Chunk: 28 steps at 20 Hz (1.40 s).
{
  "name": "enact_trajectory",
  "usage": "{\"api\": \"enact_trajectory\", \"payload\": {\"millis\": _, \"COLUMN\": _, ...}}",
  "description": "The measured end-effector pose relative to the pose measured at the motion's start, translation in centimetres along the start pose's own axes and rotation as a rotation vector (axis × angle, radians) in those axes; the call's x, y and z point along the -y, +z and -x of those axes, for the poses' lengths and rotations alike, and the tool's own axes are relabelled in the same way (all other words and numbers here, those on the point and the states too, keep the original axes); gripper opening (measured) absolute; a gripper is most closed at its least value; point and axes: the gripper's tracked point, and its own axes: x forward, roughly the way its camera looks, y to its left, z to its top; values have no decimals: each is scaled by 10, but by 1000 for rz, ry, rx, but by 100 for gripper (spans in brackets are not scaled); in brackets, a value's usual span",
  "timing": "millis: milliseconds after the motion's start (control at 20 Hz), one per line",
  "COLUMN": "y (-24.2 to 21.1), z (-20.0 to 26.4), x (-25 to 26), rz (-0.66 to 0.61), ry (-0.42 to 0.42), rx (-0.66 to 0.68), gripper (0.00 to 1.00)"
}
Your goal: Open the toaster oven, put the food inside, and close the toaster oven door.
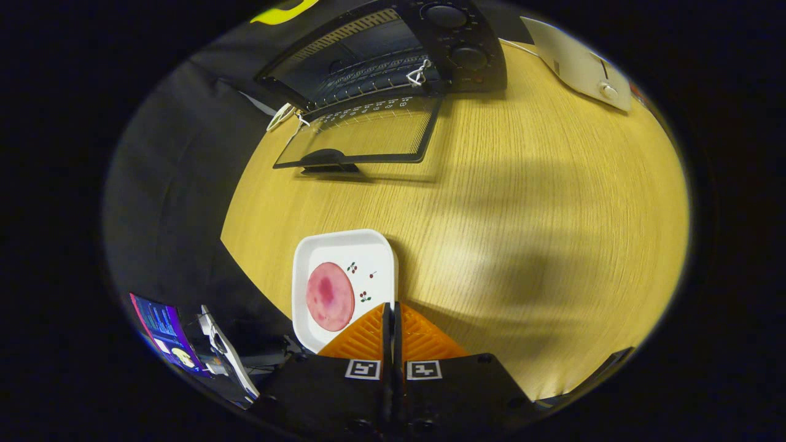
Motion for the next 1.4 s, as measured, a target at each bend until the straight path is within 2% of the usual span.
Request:
{"api": "enact_trajectory", "payload": {"millis": 300, "y": -15, "z": 8, "x": -27, "rz": -130, "ry": 89, "rx": 61, "gripper": 2}}
{"api": "enact_trajectory", "payload": {"millis": 800, "y": -10, "z": 18, "x": -90, "rz": -325, "ry": 223, "rx": 254, "gripper": 2}}
{"api": "enact_trajectory", "payload": {"millis": 1150, "y": 21, "z": 35, "x": -104, "rz": -445, "ry": 192, "rx": 447, "gripper": 2}}
{"api": "enact_trajectory", "payload": {"millis": 1400, "y": 44, "z": 34, "x": -106, "rz": -483, "ry": 163, "rx": 505, "gripper": 1}}
